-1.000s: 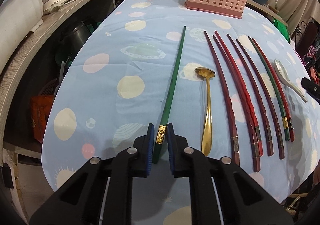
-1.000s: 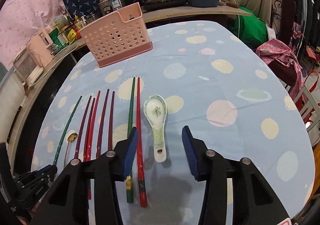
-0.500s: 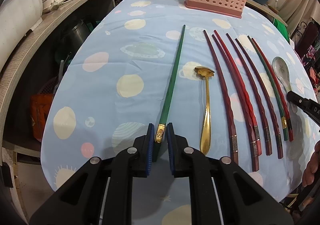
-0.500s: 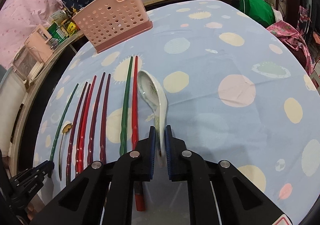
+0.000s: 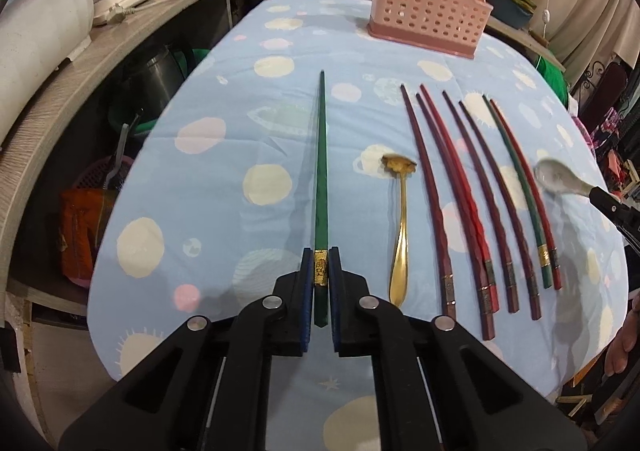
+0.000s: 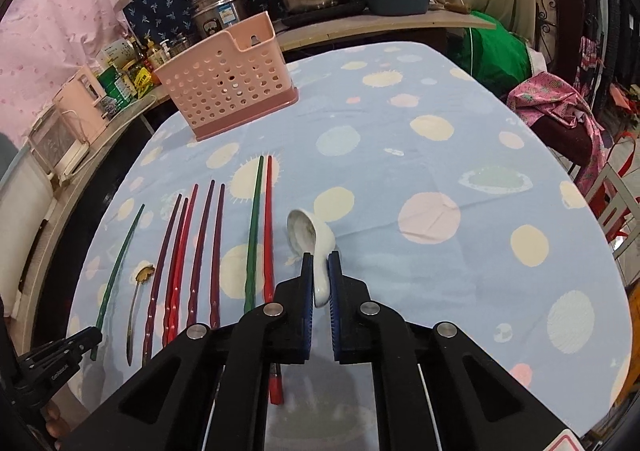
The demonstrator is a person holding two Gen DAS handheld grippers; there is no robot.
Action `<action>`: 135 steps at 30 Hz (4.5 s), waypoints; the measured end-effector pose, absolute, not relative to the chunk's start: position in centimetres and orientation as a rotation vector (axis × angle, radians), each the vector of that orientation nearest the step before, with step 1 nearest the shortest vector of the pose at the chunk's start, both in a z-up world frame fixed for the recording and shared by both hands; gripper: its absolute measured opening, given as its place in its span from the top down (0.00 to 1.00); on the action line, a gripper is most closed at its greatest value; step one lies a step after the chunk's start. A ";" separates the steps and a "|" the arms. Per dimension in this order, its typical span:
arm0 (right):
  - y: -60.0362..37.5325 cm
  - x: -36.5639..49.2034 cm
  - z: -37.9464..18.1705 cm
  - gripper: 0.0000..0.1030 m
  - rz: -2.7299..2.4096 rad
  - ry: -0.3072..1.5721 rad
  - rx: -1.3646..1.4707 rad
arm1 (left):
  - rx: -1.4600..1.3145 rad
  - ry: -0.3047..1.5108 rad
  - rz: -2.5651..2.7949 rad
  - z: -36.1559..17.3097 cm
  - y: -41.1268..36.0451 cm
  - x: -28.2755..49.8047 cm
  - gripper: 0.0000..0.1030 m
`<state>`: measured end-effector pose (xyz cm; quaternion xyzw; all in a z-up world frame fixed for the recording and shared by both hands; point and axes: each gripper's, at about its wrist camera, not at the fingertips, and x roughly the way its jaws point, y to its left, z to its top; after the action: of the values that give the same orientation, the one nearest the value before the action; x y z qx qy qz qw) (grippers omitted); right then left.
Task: Organize utensils
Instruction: 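Grasp green chopstick with left tool while right tool grasps white ceramic spoon, then carry green chopstick with left tool while right tool carries white spoon to basket, then open left tool over pink basket while right tool releases white spoon into it, then move left tool to gold spoon while right tool moves to a red chopstick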
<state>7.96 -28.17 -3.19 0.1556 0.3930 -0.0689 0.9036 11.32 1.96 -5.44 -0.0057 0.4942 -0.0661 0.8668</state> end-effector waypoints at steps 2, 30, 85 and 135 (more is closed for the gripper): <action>-28.4 7.7 -2.3 0.94 -0.148 0.797 0.319 | -0.017 1.006 -0.138 -4.2 2.3 11.2 0.93; -30.2 17.1 7.0 0.94 -0.035 0.630 0.346 | -0.148 0.595 -0.166 15.9 2.6 23.7 0.93; -31.9 36.0 5.5 0.72 -0.028 0.630 0.344 | -0.147 0.411 -0.144 18.9 -4.7 39.1 0.51; -23.5 4.1 -7.5 0.75 -0.066 0.901 0.224 | -0.011 0.944 -0.169 -5.8 1.4 10.9 0.38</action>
<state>4.08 -23.49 -7.52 0.1080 0.4344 -0.0319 0.8937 10.90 1.37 -5.81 -0.0055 0.4543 -0.0813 0.8871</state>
